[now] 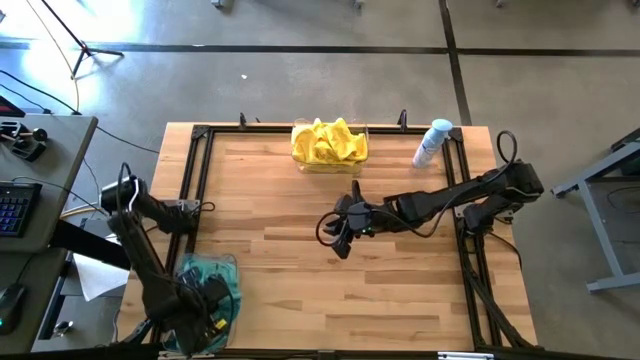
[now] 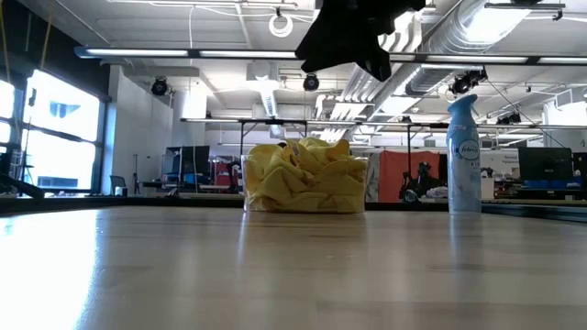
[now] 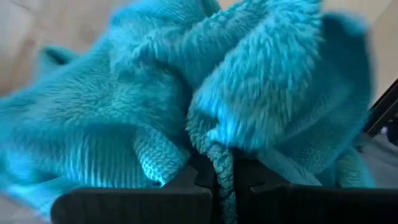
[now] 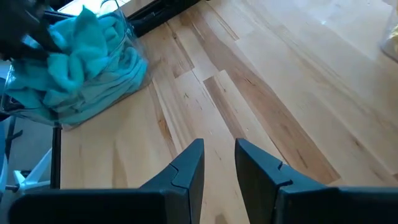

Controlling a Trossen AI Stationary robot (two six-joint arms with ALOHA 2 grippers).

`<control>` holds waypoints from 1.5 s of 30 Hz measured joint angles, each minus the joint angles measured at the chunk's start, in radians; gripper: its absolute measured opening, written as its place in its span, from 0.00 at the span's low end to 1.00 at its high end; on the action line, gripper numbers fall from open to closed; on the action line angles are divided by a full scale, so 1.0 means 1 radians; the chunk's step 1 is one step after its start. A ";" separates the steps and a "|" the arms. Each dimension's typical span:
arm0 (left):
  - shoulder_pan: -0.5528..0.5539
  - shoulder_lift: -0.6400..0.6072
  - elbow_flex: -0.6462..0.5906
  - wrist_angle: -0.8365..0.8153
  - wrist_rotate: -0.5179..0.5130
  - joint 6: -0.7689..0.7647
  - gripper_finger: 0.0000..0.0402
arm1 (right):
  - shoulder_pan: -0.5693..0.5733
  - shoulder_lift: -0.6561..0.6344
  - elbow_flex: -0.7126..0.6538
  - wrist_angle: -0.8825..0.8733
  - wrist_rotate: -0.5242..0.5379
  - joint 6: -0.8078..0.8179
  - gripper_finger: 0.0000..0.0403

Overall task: Sort microfiber towel by color & place in baskets
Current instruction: Put the blue microfiber towel into the bottom transparent bin

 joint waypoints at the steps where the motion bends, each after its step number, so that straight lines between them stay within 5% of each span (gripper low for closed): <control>1: -0.007 0.006 -0.024 0.040 0.004 -0.001 0.00 | 0.000 0.000 0.000 0.001 0.000 0.000 0.21; 8: -0.063 0.012 -0.198 0.271 -0.013 -0.099 0.00 | 0.000 0.000 0.000 0.020 -0.027 0.000 0.21; 16: -0.098 0.014 -0.240 0.270 -0.129 -0.185 0.04 | 0.000 0.000 0.000 0.020 -0.030 0.001 0.21; 28: -0.094 0.018 -0.205 0.244 -0.130 -0.180 0.21 | 0.000 0.000 0.000 0.020 -0.035 0.000 0.21; 34: -0.093 0.017 -0.110 0.096 -0.126 -0.164 0.29 | 0.000 0.000 0.000 0.020 -0.022 -0.001 0.21; 45: -0.094 -0.131 0.007 -0.003 -0.084 -0.142 0.30 | -0.003 0.000 0.000 0.034 -0.021 -0.001 0.21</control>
